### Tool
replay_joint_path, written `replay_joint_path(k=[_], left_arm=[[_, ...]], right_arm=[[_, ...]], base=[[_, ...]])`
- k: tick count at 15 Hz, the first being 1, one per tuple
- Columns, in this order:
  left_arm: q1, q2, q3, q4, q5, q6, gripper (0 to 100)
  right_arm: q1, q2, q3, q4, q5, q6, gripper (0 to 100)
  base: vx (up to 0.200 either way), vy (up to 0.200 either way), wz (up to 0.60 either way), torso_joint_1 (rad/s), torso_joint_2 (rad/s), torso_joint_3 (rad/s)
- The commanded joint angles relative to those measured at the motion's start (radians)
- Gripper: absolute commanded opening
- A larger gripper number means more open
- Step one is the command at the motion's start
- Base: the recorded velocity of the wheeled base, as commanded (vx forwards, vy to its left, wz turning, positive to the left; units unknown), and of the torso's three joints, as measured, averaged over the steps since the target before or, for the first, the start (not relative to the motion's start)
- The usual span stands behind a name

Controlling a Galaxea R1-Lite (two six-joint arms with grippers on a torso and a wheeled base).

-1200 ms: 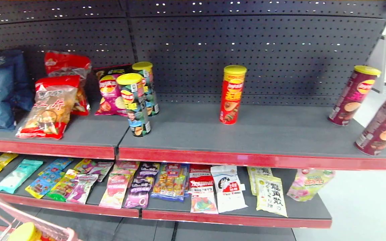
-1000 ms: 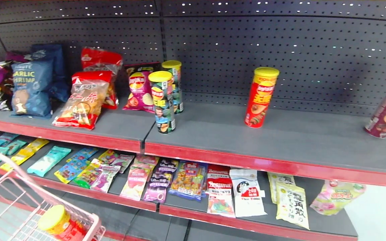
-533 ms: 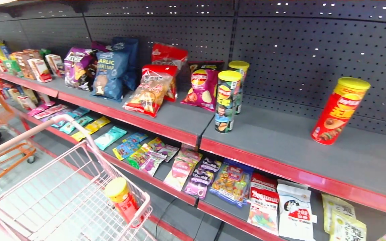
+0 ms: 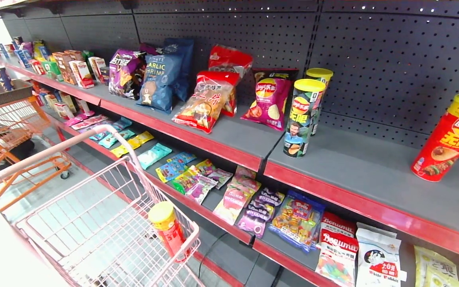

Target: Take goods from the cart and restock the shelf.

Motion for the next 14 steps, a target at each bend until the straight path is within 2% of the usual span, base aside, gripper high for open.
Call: replay_joint_path(k=[1,7,14], left_arm=[[0.001,0.0,0.0,0.0,0.0,-0.002,100],[0.001,0.0,0.0,0.0,0.0,0.0,100],[0.001,0.0,0.0,0.0,-0.001,0.0,100]], right_arm=[[0.001,0.001,0.0,0.0,0.001,0.0,100],[0.001,0.001,0.0,0.0,0.0,0.0,100],[0.001,0.001,0.0,0.0,0.0,0.0,100]], base=[[0.0,0.0,0.0,-0.144,0.36,0.198],[0.0,0.0,0.0,-0.147,0.38,0.228],[0.0,0.0,0.0,-0.198,0.53,0.331]])
